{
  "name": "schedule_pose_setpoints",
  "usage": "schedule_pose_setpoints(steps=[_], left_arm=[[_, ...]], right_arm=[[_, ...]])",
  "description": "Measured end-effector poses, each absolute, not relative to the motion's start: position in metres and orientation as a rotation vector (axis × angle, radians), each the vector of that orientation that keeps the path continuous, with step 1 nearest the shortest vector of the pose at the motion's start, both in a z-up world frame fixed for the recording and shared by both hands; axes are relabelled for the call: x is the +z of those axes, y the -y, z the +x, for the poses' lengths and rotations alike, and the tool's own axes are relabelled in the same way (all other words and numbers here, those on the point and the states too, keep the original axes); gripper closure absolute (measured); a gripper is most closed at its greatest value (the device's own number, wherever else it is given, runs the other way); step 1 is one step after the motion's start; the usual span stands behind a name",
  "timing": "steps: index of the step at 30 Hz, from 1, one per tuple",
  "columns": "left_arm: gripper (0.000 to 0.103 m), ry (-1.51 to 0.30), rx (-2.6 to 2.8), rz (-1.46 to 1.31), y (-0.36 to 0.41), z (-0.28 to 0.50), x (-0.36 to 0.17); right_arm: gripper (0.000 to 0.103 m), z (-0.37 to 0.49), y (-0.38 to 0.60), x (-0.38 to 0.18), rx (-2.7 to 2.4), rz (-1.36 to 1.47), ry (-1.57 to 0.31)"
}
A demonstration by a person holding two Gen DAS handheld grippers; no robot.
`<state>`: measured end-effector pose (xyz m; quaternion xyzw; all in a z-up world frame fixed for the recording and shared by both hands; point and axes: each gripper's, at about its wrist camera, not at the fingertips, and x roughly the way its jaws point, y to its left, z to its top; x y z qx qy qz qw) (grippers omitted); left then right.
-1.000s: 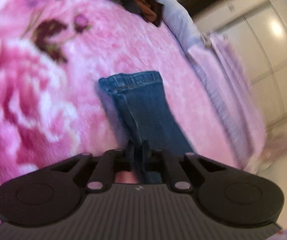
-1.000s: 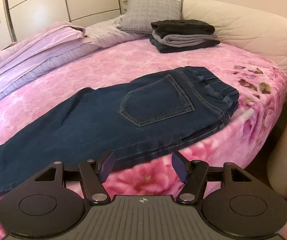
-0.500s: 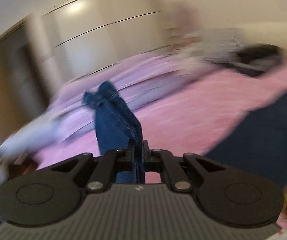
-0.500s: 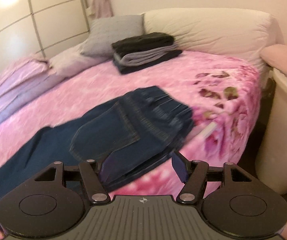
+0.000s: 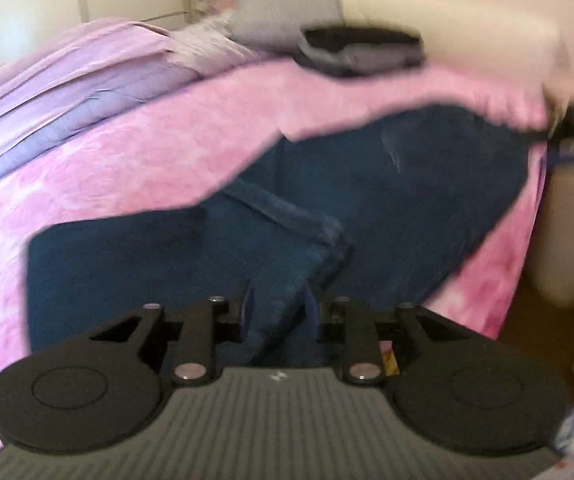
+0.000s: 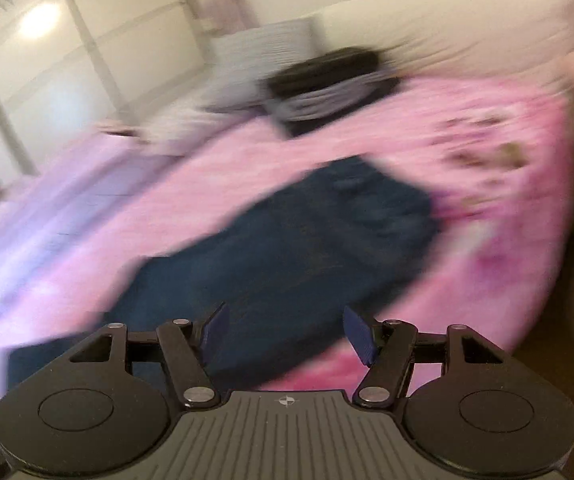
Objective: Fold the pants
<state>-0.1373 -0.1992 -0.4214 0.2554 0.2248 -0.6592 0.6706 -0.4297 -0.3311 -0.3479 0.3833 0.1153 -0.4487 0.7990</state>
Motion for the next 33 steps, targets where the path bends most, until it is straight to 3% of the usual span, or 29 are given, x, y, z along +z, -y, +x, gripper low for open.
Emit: schedule_pose_setpoints(steps=[7, 11, 18, 19, 20, 21, 26, 33], left_arm=[[0.077, -0.674, -1.253, 0.263, 0.145, -0.037, -0.388], [0.077, -0.783, -1.128, 0.167, 0.118, 0.012, -0.396], [0.077, -0.87, -1.114, 0.134, 0.107, 0.033, -0.416], [0.077, -0.877, -1.118, 0.132, 0.108, 0.035, -0.418], [0.077, -0.881, -1.122, 0.131, 0.109, 0.034, -0.42], [0.077, -0.883, -1.13, 0.128, 0.109, 0.033, -0.422], [0.078, -0.847, -1.191, 0.133, 0.121, 0.028, -0.416], [0.08, -0.81, -1.26, 0.22, 0.156, 0.008, -0.417]], right_arm=[[0.045, -0.335, 0.358, -0.4, -0.561, 1.346, -0.222], [0.06, -0.308, 0.366, -0.421, -0.647, 1.493, -0.327], [0.067, -0.278, 0.367, -0.419, -0.77, 1.417, -0.332], [0.071, -0.273, 0.364, -0.418, -0.792, 1.384, -0.333], [0.092, -0.268, 0.361, -0.417, -0.817, 1.342, -0.336], [0.095, -0.264, 0.354, -0.415, -0.825, 1.287, -0.331], [0.097, -0.279, 0.305, -0.372, -0.893, 0.82, -0.142], [0.097, -0.311, 0.318, -0.414, -1.033, 0.972, -0.237]])
